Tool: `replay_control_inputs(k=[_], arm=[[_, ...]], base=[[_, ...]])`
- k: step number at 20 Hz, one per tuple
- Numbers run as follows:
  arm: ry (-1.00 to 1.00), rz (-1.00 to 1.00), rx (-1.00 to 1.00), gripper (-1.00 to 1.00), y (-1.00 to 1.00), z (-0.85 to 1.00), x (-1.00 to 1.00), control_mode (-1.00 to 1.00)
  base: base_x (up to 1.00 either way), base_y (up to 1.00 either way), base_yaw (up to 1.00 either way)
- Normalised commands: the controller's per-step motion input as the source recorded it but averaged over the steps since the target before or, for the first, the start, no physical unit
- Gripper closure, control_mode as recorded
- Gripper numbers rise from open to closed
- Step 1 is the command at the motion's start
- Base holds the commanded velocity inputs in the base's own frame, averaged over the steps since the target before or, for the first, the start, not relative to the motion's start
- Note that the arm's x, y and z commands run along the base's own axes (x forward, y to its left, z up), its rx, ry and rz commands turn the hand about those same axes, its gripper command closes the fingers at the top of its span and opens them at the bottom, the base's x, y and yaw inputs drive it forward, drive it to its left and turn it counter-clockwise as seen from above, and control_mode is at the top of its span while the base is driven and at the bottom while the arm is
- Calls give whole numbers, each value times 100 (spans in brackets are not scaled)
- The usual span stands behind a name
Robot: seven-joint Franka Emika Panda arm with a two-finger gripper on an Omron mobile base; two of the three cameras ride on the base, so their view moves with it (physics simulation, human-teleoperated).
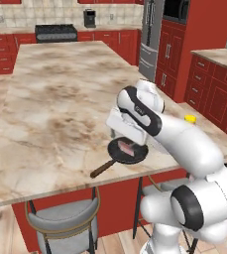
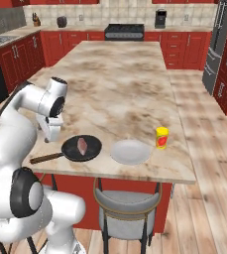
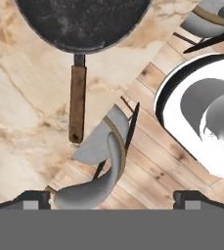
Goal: Pick up the pan with the steak in it and place it on the dining table. Then place the steak on the plate.
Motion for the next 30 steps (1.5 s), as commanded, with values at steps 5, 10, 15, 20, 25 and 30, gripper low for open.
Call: replay_control_inputs(k=[5, 10, 15, 20, 25, 30], arm=[[-4, -48, 0, -100, 21, -3, -20, -100], [-1, -49, 0, -100, 19, -3, -16, -100], [2, -50, 0, -100, 15, 0, 0, -100], [6, -50, 0, -100, 13, 0, 0, -100], [11, -48, 4, -100, -3, 0, 2, -100], [14, -38, 10, -100, -41, 0, 11, -100]], base=[[0, 0, 0], [0, 0, 0], [0, 0, 0], [0, 0, 0], [0, 0, 0], [0, 0, 0]])
